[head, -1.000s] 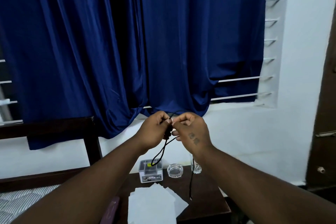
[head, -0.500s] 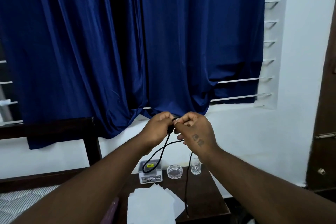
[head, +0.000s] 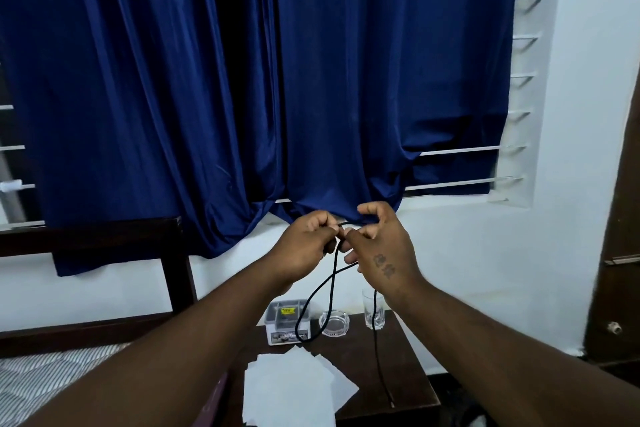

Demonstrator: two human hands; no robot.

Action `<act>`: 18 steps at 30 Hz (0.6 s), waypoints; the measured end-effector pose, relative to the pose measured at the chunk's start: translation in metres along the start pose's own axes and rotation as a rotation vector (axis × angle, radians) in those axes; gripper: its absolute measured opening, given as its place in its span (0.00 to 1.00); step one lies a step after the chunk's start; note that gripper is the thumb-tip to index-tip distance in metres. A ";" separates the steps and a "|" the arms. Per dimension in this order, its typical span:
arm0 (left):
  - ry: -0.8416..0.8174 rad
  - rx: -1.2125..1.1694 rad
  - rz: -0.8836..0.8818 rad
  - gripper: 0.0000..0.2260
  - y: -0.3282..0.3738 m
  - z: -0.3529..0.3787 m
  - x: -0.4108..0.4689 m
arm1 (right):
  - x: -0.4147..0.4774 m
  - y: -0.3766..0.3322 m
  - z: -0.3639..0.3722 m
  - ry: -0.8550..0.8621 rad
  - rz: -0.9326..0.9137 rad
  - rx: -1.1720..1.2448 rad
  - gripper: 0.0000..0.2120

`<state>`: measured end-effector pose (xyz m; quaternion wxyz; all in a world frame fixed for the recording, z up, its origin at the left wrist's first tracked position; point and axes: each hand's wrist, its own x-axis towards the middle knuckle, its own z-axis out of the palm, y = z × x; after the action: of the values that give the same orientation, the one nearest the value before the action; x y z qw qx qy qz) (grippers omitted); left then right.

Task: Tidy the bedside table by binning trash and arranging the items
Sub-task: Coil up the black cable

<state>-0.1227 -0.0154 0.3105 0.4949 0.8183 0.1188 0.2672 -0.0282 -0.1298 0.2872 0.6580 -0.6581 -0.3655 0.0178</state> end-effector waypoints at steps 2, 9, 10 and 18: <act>0.009 0.008 -0.002 0.10 -0.002 -0.001 -0.002 | 0.000 0.000 -0.001 -0.002 -0.037 -0.050 0.04; -0.043 0.125 0.029 0.11 0.001 -0.002 -0.010 | 0.002 -0.002 -0.008 0.065 -0.183 -0.421 0.02; -0.049 0.128 0.020 0.11 0.003 -0.002 -0.011 | 0.002 -0.003 -0.008 0.067 -0.205 -0.454 0.02; -0.111 -0.232 -0.161 0.13 0.016 -0.005 -0.009 | 0.011 -0.001 -0.015 -0.033 -0.241 -0.353 0.03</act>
<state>-0.1343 -0.0233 0.3230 0.6117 0.7569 0.1250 0.1929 -0.0128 -0.1373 0.2957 0.5240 -0.7143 -0.4496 -0.1145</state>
